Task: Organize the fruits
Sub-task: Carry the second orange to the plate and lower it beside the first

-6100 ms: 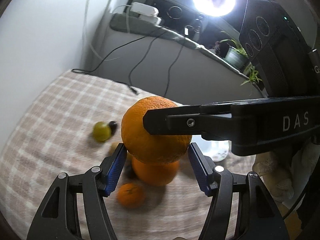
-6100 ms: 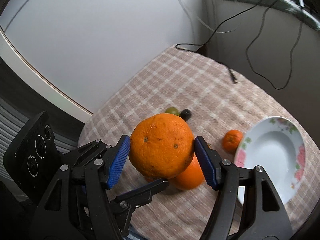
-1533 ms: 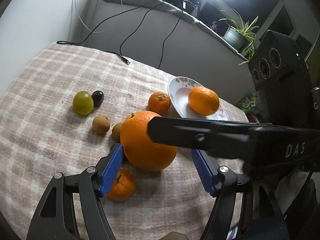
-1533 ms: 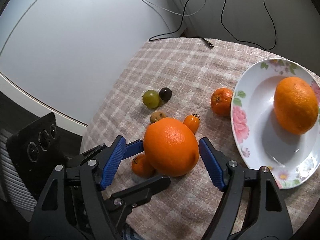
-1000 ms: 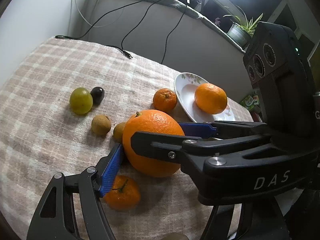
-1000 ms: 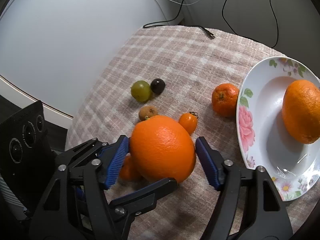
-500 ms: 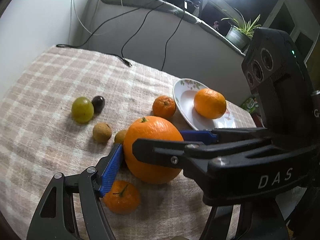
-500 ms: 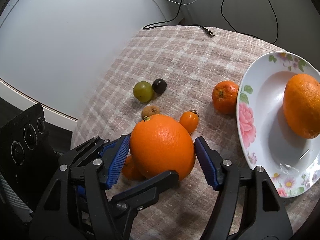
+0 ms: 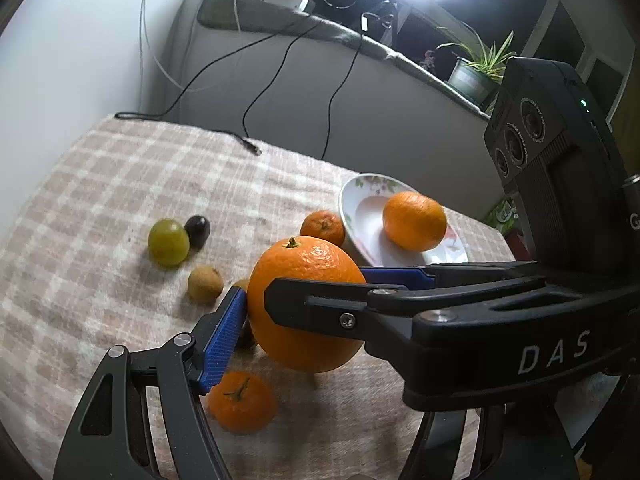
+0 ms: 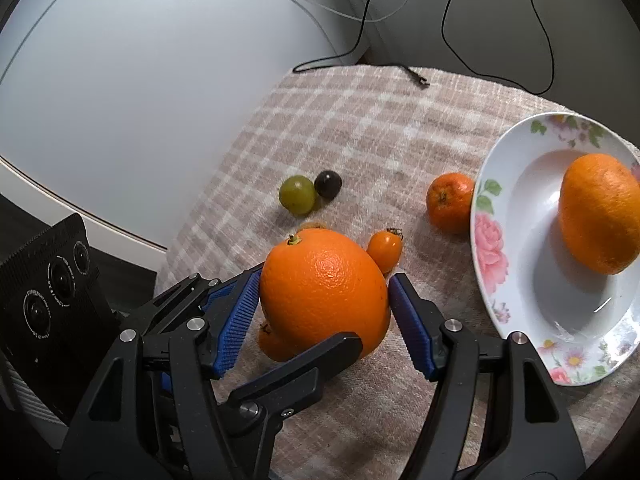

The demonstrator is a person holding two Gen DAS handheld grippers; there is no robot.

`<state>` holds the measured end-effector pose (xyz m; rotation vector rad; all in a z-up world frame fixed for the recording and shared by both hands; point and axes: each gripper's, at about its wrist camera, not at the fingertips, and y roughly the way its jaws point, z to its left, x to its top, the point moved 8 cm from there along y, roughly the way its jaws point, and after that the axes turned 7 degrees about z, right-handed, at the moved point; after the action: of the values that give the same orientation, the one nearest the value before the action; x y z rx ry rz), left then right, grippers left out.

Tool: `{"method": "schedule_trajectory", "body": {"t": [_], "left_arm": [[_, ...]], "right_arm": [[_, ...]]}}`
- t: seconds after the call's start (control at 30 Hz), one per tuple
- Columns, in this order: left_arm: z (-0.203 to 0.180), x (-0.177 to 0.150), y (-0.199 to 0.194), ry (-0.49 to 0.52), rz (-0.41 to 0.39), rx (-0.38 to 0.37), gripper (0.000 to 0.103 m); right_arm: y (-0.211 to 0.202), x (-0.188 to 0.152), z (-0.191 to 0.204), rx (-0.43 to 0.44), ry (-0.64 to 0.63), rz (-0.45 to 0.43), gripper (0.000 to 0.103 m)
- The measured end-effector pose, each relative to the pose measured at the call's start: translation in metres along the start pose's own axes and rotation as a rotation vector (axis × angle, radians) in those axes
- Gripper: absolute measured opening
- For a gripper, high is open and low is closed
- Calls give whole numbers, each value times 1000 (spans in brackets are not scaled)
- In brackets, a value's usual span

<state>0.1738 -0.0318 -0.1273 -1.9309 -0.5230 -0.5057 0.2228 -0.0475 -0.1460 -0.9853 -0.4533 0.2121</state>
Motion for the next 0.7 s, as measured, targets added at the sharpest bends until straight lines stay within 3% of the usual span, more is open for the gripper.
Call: {"method": "schedule_trajectory", "body": {"t": [0.3,0.7], "left_arm": [[-27,15,-6,44,-35,-22,68],[-79,19,18,98,-17,-67,68]], "right_arm": [[-33,3,-7,-15,2,-49,70],[-71,-5,-54,-67,45,-75,70]]}}
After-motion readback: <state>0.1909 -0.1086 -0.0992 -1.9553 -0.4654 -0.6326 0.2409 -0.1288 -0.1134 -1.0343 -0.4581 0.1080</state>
